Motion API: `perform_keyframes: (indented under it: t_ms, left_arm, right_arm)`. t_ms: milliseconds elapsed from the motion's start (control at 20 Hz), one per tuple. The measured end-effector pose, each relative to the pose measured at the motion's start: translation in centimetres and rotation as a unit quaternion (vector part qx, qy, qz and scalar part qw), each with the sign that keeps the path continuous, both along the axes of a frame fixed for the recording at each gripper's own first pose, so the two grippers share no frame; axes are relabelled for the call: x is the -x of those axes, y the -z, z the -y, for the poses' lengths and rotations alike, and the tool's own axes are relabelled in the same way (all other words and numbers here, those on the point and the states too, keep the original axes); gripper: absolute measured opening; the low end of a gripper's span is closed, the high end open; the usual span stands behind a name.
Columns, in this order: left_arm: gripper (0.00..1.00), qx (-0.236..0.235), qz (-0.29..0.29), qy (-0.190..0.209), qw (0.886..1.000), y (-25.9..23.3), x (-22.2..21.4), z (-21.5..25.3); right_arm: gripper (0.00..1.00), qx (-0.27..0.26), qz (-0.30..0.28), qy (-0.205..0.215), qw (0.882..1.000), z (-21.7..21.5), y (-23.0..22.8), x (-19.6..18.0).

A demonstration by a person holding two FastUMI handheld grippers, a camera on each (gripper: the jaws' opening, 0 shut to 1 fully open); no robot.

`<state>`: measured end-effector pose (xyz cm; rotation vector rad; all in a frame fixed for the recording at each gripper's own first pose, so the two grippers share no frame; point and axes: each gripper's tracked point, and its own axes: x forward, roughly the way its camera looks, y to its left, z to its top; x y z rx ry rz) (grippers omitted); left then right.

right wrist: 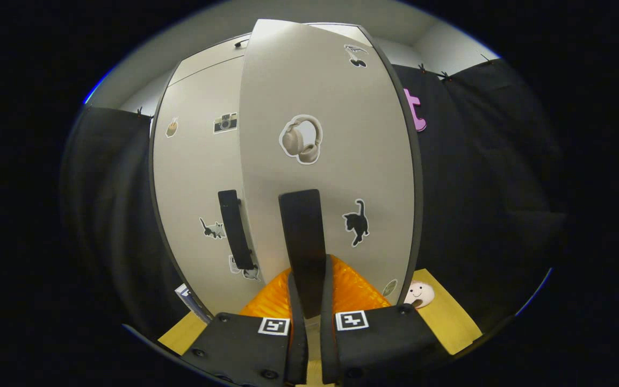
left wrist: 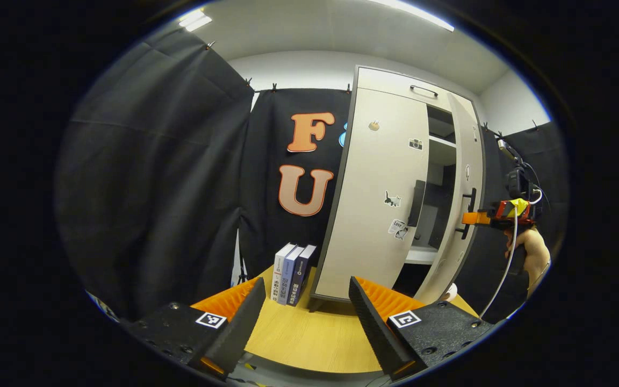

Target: Open the right door of the double-door shoe cabinet with the right hand, and open the left door with the left hand.

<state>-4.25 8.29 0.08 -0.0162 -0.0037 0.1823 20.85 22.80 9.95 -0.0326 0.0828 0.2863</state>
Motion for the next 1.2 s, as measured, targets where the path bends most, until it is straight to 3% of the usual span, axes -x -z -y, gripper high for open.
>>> perform_keyframes:
  t_ms: [550,700,1200]
  left_arm:
    - [0.95,0.003,0.007,0.009,1.0,-0.1,-0.4,-0.2]
    - [0.95,0.003,0.003,0.023,1.0,-0.1,-0.6,0.4]
    - [0.95,-0.009,0.0,0.056,0.998,-0.4,-3.3,3.3]
  right_arm:
    - [0.17,0.025,0.028,0.048,0.998,3.6,-0.6,0.3]
    - [0.16,0.005,0.009,0.044,0.999,3.6,0.1,1.2]
    - [0.15,0.002,0.016,0.105,0.994,6.7,-0.2,1.3]
